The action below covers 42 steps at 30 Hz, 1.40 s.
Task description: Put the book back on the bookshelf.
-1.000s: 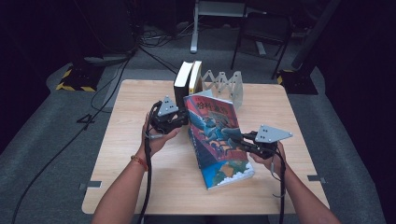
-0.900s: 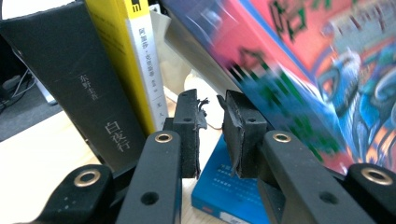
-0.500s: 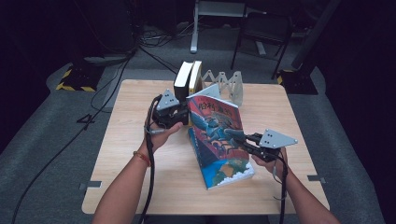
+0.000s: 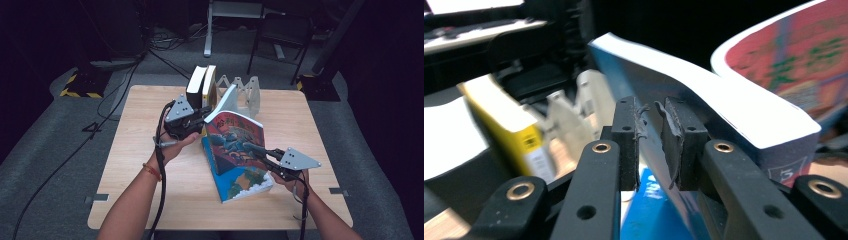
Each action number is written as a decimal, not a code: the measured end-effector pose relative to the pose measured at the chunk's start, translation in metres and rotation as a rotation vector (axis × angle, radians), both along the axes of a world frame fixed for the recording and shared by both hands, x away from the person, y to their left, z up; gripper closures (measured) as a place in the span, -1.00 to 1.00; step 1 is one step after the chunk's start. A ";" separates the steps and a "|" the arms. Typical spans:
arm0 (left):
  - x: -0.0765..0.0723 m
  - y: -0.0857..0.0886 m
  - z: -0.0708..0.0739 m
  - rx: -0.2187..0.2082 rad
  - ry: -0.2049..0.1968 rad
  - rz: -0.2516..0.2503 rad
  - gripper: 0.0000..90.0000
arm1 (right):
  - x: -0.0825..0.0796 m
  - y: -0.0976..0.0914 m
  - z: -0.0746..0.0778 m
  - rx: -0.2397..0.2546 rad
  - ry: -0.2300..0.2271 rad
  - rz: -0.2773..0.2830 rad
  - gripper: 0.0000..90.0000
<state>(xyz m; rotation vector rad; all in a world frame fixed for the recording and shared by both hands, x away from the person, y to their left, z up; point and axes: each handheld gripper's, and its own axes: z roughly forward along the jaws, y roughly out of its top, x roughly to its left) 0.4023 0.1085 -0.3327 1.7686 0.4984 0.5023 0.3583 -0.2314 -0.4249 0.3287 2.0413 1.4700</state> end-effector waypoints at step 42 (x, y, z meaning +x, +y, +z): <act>-0.045 -0.038 -0.116 0.274 0.173 -0.154 -0.13 | -0.010 -0.021 -0.016 -0.046 0.070 0.016 0.88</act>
